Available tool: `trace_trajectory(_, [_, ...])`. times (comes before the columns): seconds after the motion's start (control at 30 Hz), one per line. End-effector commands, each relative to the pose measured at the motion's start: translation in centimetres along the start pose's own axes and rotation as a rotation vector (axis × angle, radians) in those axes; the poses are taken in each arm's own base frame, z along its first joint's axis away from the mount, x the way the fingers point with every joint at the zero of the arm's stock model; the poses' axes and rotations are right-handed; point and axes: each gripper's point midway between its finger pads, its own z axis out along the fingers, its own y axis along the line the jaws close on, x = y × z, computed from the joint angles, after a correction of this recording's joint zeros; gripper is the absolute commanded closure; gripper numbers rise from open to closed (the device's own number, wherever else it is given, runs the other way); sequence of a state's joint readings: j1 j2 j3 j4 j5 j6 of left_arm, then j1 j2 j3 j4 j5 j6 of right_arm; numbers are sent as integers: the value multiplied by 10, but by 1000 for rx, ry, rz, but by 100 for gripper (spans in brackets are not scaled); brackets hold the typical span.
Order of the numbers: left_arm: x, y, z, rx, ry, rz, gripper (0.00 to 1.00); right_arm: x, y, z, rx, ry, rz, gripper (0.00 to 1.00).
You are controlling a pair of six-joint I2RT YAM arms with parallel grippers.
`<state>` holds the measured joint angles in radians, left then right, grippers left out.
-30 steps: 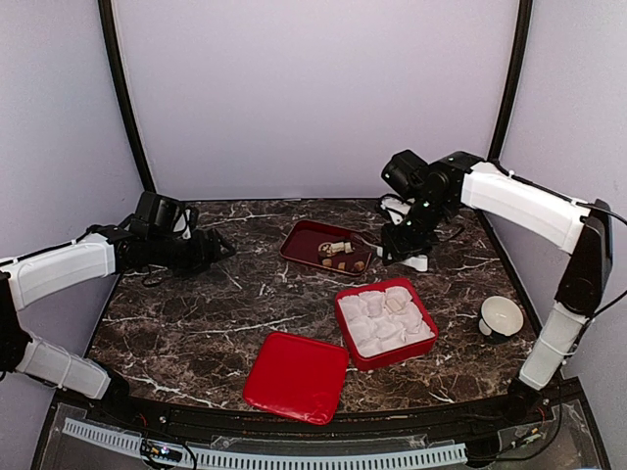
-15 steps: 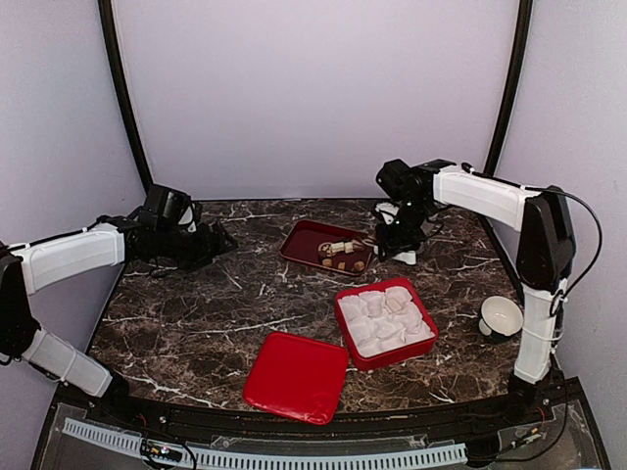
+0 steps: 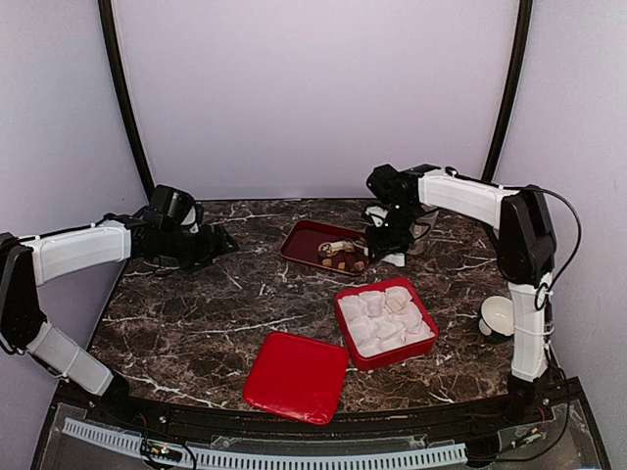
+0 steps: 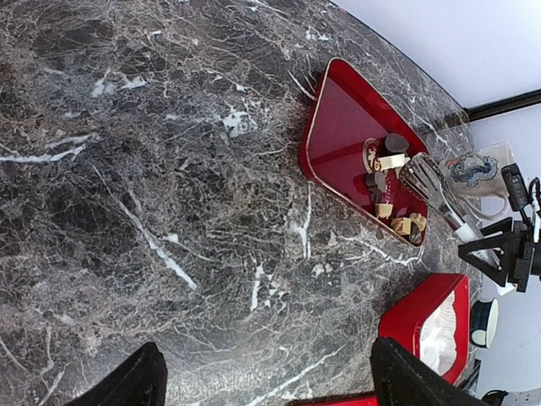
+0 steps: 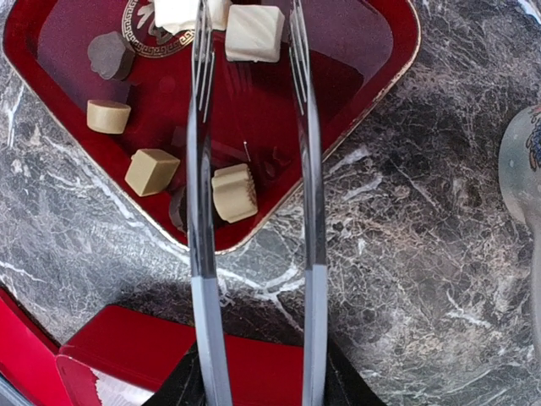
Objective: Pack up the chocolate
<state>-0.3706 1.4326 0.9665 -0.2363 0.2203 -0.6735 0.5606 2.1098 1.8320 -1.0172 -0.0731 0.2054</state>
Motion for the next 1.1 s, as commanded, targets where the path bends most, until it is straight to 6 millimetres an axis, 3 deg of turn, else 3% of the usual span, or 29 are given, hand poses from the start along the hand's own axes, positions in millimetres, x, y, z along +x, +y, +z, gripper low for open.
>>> trace_trajectory(0.0, [-13,-5,-4,11,-26,2,14,-17,-5,1,30,-37,-9,62])
trace_trajectory(0.27, [-17,-4,-2,9,-26,-2,15,-28,-5,10,38,-34,-7,64])
trace_trajectory(0.6, [-15,-1,-5,5,-23,1,14,-9,-5,-6,44,-21,-21,68])
trace_trajectory(0.73, [-13,-1,-6,11,-22,3,14,0,-7,-8,55,-20,-20,62])
trace_trajectory(1.07, [-13,-3,-8,20,-27,0,15,1,-4,-3,66,-15,-31,66])
